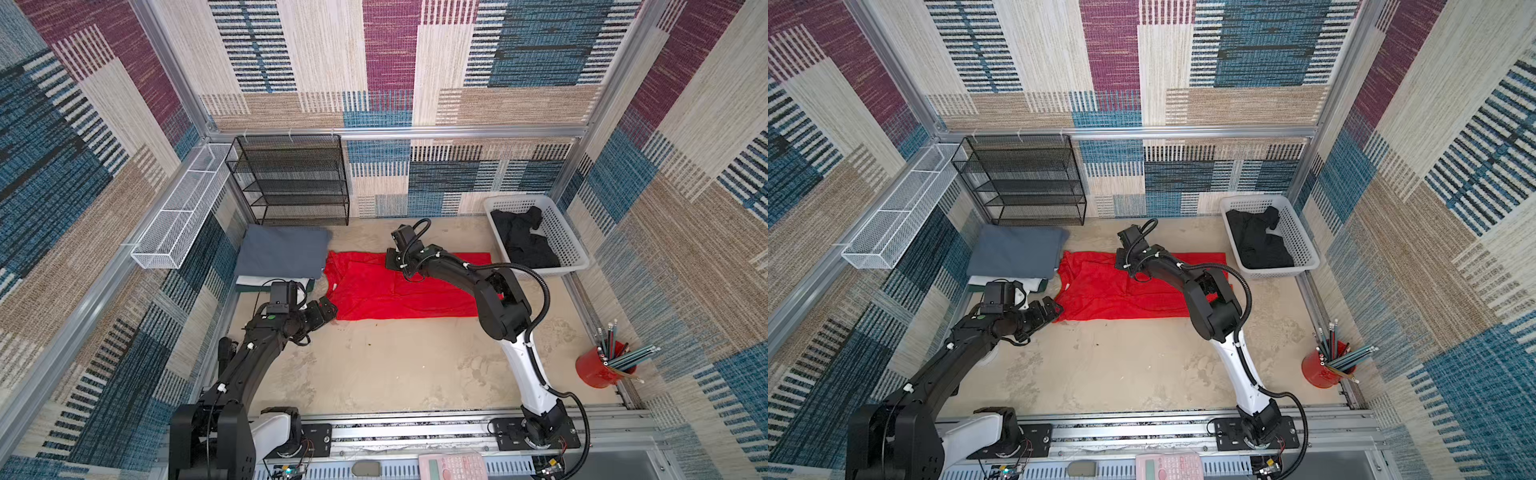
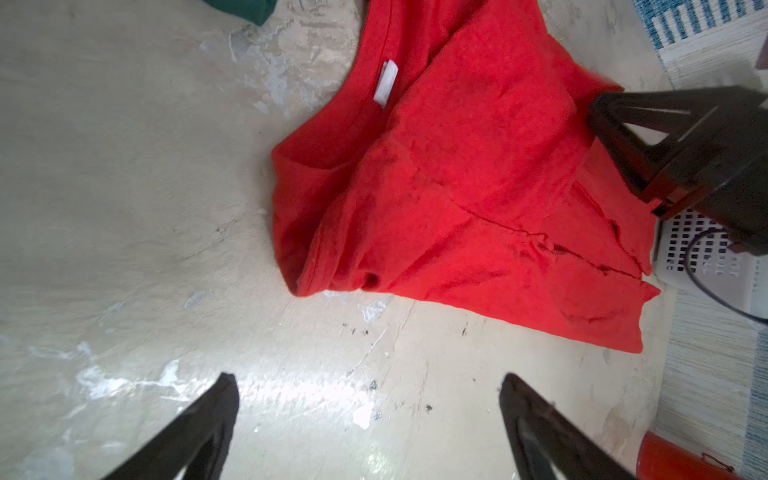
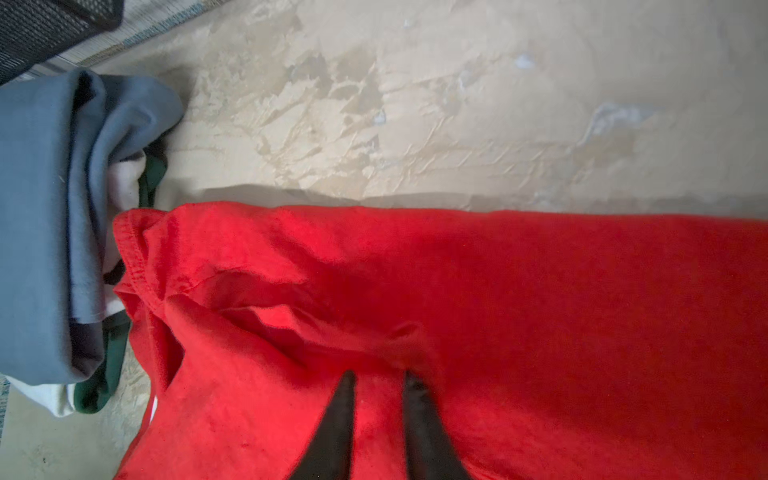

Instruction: Fold and stack the t-shirts

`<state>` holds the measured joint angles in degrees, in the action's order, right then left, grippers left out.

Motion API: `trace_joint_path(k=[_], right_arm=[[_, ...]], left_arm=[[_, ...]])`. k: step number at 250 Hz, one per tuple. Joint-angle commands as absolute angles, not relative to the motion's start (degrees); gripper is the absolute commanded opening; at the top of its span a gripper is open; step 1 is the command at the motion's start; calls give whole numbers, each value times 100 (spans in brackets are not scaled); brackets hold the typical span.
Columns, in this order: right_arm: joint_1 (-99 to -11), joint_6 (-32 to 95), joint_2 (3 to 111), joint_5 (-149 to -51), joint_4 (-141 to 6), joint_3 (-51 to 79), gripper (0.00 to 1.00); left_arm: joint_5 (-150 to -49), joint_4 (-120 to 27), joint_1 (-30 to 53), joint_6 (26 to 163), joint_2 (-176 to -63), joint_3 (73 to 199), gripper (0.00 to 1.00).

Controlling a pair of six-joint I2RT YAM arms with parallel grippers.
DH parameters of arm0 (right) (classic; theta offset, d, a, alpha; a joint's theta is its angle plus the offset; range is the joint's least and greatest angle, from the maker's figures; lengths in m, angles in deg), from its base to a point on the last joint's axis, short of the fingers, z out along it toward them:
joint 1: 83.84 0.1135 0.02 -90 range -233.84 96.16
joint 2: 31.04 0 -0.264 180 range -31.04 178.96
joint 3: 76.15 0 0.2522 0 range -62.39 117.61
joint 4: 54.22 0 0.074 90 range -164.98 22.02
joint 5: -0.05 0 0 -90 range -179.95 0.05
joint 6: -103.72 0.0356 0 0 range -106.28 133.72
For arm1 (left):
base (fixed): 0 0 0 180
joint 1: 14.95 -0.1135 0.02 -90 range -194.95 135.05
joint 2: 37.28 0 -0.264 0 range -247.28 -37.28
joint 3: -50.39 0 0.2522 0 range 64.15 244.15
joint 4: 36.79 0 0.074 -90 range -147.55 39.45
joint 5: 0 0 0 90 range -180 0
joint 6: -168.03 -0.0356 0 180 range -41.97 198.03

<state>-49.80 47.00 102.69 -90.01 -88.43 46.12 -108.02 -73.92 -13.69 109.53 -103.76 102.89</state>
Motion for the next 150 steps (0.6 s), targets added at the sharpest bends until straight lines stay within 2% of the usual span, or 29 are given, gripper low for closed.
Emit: trace_joint_path(k=[1,21,32,69,113,150], right_arm=[[-5005,4525,10131,-8911,-8916,4702,70],[-5052,4472,10017,-8813,-8970,4692,90],[-5078,4424,9933,-8757,-8973,4652,96],[-5184,4255,9550,-8581,-8930,4279,98],[-5291,4105,8757,-8474,-8757,3211,98],[-5299,4060,7884,-8380,-8543,1943,98]], left_arm=[[-10760,-7472,-1365,10686,-10307,10247,98],[-10791,-7463,-1372,10686,-10251,10238,98],[-10818,-7446,-1361,10702,-10219,10223,98],[-10824,-7383,-1354,10686,-10179,10143,98],[-10782,-7238,-1345,10616,-10319,10026,100],[-10759,-6947,-1344,10660,-10500,9931,91]])
